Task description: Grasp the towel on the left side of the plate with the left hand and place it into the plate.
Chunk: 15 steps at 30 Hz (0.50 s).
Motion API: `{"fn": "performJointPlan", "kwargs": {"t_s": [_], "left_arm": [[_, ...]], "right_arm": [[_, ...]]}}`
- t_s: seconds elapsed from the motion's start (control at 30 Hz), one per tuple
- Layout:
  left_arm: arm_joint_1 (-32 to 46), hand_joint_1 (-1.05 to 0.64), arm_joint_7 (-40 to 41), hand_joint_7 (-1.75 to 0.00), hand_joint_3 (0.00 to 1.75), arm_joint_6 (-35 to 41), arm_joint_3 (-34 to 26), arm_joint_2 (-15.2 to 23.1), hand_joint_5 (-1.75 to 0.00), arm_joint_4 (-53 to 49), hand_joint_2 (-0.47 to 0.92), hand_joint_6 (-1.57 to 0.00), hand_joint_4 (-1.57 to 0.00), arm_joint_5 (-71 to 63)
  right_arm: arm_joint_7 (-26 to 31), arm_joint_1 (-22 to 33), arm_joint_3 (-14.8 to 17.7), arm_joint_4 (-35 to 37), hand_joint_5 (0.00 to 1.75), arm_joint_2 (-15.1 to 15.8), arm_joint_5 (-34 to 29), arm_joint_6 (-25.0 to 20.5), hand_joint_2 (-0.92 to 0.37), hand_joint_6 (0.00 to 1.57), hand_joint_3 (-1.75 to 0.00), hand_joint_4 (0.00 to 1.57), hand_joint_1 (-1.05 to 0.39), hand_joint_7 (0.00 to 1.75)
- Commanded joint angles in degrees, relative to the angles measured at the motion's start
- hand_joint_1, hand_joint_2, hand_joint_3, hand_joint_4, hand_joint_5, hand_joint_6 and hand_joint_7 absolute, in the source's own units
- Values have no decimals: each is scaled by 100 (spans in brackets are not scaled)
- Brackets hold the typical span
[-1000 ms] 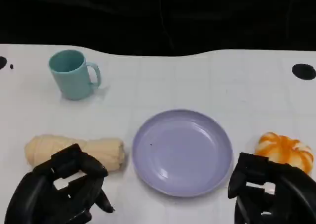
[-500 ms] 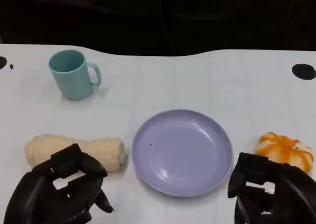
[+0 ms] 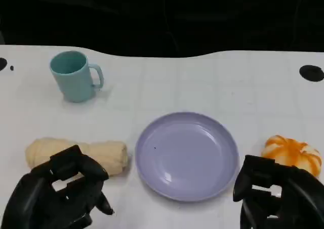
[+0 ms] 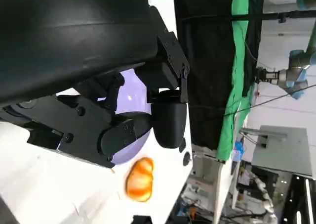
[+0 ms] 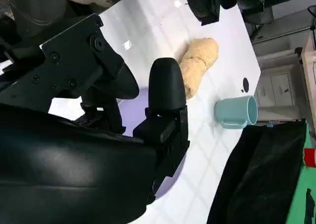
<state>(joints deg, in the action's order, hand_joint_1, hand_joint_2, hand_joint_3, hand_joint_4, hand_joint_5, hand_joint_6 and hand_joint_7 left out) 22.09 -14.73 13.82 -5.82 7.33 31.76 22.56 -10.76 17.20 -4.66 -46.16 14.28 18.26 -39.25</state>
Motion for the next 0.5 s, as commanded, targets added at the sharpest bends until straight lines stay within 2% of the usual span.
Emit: {"fn": "performJointPlan", "kwargs": {"t_s": [0.03,0.13,0.2,0.3,0.33,0.37,0.5], "left_arm": [[-34,-18,239,-88,81,-88,-82,24,-127,100,64,-80,-72,-253],[-73,-20,280,-64,41,-288,-94,128,-112,70,82,-77,-65,-619],[-82,-26,315,-46,21,-380,-79,193,-102,75,90,-76,-61,-893],[-101,-33,321,-32,14,-685,-50,453,-88,139,92,-71,-55,-1593],[-118,-37,328,-22,14,-779,-45,584,-75,183,92,-69,-54,-1896],[-156,-38,323,-18,15,-823,-47,749,-70,241,92,-68,-54,-2213],[-404,-47,160,-6,10,-516,-49,1353,-56,524,92,-63,-52,-3169]], "right_arm": [[3,-19,-23,-26,175,42,-43,39,-51,63,-135,74,-4,162],[22,-21,-36,-47,175,32,-38,3,-51,62,-135,74,-5,162],[60,-30,-53,-81,175,26,-43,-55,-51,62,-135,74,-6,162],[113,-47,-83,-150,175,22,-33,-130,-51,63,-135,74,-6,162],[124,-53,-89,-166,175,18,-24,-152,-51,62,-135,73,-5,162],[133,-58,-94,-179,175,18,-21,-168,-51,62,-135,73,-5,162],[155,-82,-110,-206,175,24,-13,-205,-51,62,-135,73,-5,162]]}}
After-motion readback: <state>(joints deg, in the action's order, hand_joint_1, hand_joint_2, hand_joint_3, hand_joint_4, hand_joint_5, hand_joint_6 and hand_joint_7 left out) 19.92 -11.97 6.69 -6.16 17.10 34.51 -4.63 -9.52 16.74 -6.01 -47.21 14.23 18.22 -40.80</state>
